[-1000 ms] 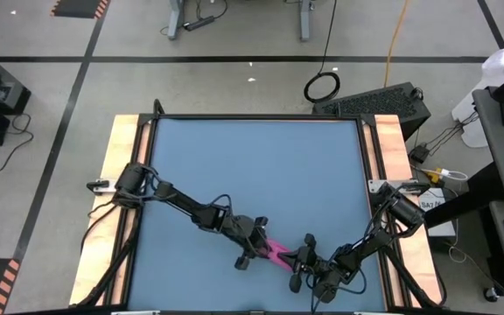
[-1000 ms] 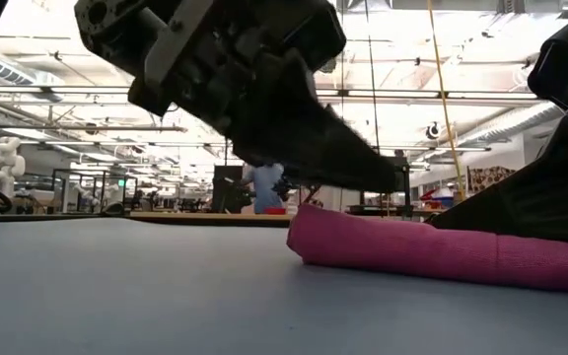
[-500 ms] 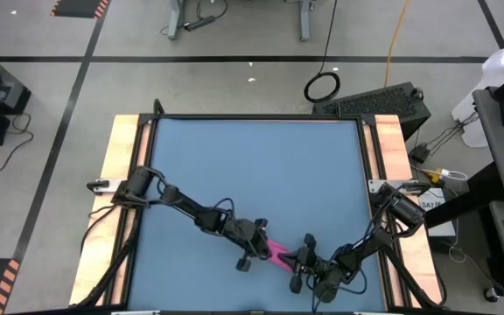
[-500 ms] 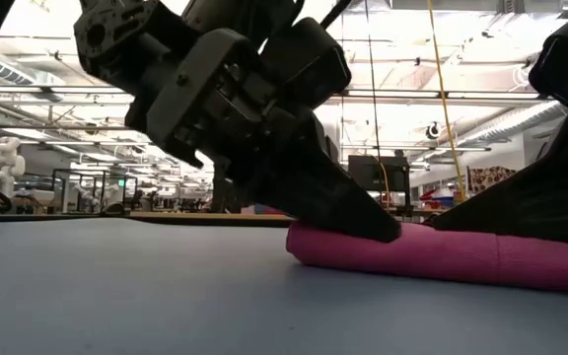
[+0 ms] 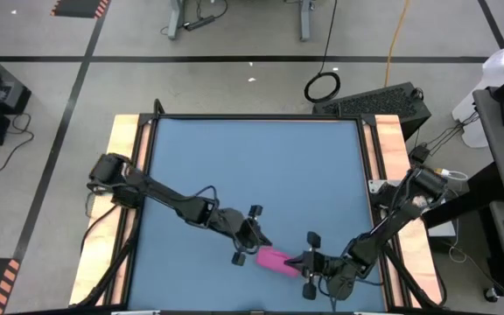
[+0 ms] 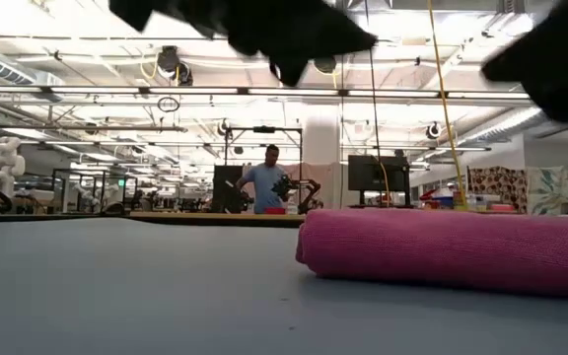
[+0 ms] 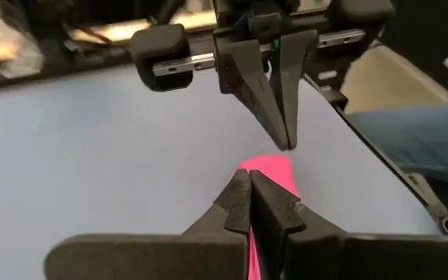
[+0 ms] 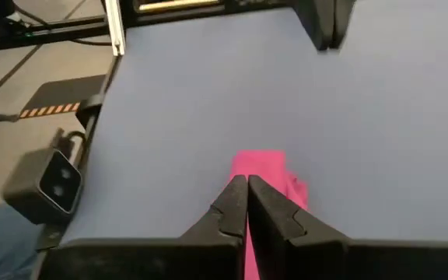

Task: Roll towel into tight, uniform cylinder
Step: Return to Home Position

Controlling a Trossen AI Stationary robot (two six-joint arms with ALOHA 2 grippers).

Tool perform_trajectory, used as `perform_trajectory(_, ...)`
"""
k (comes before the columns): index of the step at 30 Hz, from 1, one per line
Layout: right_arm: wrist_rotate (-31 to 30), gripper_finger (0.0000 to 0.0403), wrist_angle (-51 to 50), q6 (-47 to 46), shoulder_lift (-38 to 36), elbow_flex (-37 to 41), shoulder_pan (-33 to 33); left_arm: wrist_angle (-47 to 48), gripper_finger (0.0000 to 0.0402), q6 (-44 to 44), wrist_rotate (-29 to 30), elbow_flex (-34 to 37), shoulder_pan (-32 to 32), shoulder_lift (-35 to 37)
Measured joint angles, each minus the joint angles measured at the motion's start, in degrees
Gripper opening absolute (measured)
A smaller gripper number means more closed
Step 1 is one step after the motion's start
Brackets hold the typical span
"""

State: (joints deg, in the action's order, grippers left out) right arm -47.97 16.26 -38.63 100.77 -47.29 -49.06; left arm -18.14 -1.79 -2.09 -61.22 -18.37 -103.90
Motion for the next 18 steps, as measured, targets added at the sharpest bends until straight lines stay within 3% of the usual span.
perform_trajectory(8,-2.33,0.0004,-13.47,7.01,-11.87,-0.02,0.62,5.09,0.0004,-5.03,6.22,0.01,-2.09,9.33)
perform_trajectory(15,-2.45,0.0004,-21.97,21.06,-23.26,-0.04,5.83,11.43,0.0004,-7.84,19.15,0.02,-3.02,16.39)
perform_trajectory(18,0.54,0.0004,-27.0,26.05,-29.23,-0.04,8.32,12.76,0.0004,-7.47,22.69,2.35,-3.04,19.51)
